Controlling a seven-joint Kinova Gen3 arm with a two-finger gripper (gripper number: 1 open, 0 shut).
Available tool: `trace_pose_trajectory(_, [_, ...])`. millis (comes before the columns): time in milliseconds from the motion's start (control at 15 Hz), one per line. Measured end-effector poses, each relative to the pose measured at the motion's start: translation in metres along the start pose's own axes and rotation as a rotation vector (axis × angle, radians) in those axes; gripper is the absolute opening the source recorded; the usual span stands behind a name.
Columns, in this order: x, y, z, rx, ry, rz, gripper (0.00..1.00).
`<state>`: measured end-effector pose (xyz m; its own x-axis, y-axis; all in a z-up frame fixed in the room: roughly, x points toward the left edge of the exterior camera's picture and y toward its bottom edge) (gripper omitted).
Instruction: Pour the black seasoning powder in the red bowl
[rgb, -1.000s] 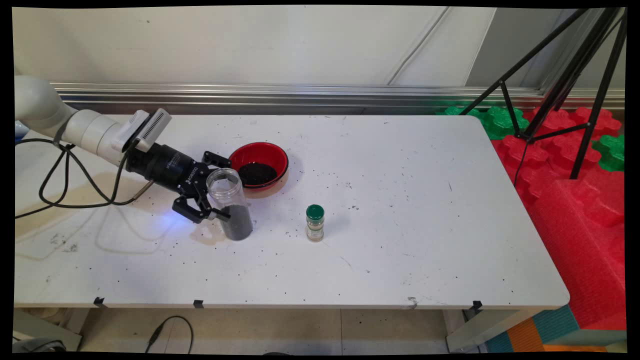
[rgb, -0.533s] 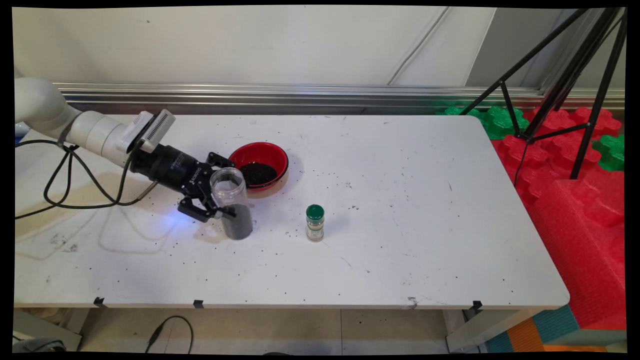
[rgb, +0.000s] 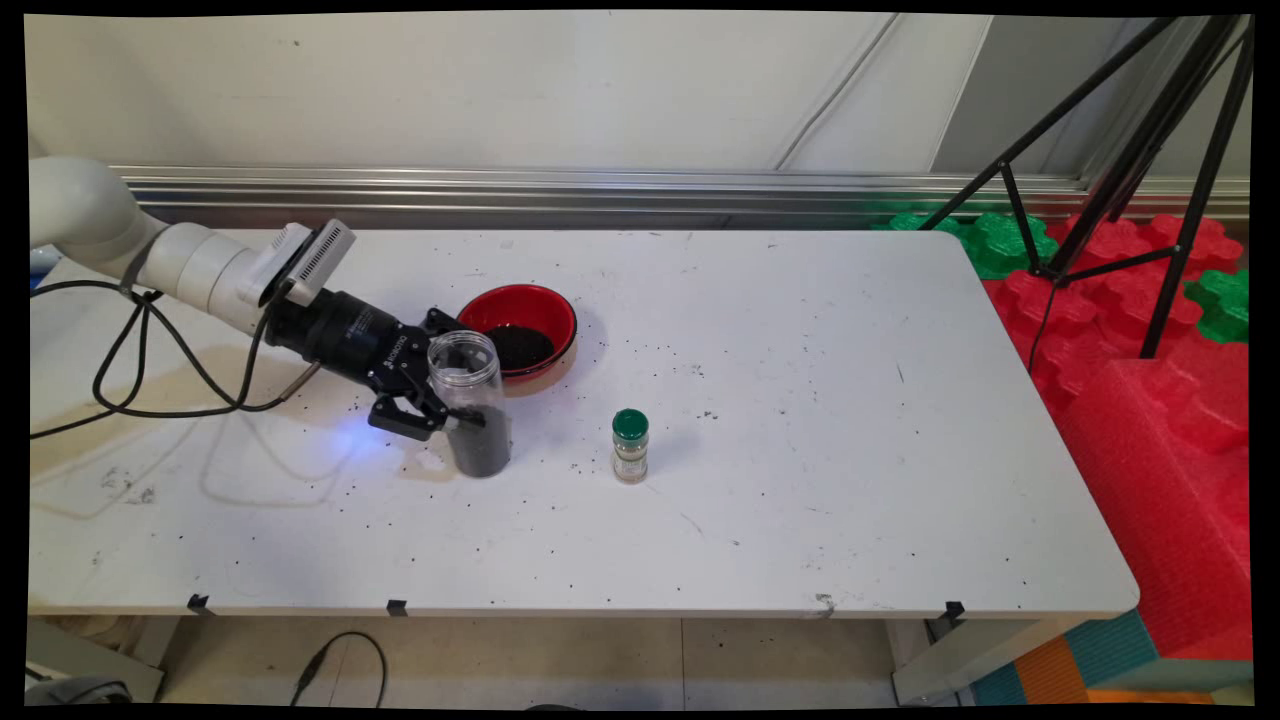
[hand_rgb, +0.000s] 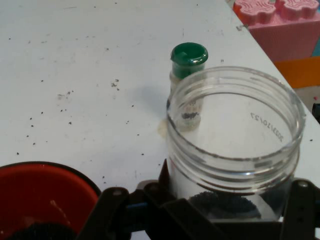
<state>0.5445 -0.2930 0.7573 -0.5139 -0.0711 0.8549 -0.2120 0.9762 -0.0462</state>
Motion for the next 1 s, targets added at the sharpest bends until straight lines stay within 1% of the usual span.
trace_pose_trajectory(467, [0.010, -0.003, -0.001, 0.011, 0.018, -0.002, 0.00])
trace_pose_trajectory(1000, [0.045, -0.011, -0.005, 0.025, 0.081, -0.002, 0.00])
